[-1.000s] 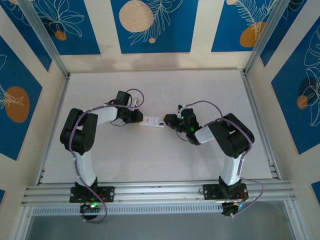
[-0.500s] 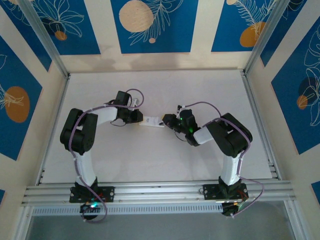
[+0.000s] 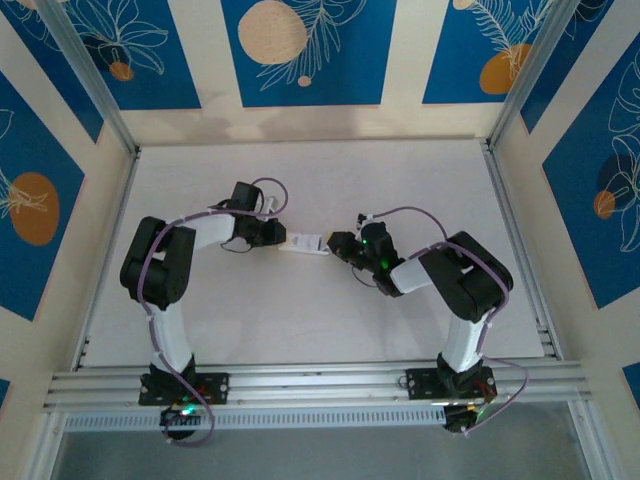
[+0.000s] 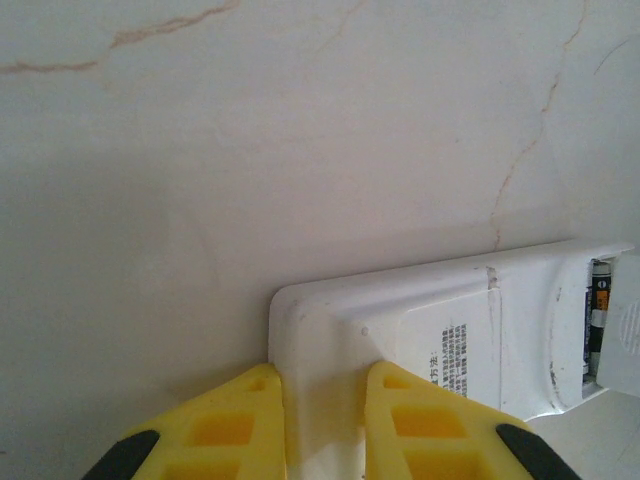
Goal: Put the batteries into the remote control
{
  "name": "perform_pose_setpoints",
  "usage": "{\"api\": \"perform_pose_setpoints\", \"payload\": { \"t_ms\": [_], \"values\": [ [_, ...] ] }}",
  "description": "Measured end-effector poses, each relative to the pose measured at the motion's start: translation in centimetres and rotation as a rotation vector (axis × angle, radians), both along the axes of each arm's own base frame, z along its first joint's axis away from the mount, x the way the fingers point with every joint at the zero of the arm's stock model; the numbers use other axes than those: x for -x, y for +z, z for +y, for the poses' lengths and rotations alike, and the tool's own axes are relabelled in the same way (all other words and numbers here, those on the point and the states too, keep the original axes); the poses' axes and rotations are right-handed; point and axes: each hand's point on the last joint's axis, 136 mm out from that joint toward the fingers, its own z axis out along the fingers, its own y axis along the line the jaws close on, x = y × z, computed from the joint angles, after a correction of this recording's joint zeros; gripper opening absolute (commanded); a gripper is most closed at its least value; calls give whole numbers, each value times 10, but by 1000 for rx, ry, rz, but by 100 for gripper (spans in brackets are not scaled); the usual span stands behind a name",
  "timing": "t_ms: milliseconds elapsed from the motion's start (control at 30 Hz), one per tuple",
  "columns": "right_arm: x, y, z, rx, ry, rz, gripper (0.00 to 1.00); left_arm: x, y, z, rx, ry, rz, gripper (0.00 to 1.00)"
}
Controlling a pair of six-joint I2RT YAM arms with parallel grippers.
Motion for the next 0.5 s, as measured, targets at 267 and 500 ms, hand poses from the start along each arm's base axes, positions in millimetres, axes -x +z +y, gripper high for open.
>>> {"api": "perform_pose_setpoints", "payload": {
  "t_ms": [267,500],
  "values": [
    [0,1,1,-4,4,-1,9,0,0,0,0,0,0,18],
    [2,3,3,-11,16,-3,9,0,0,0,0,0,-1,18]
  ]
}}
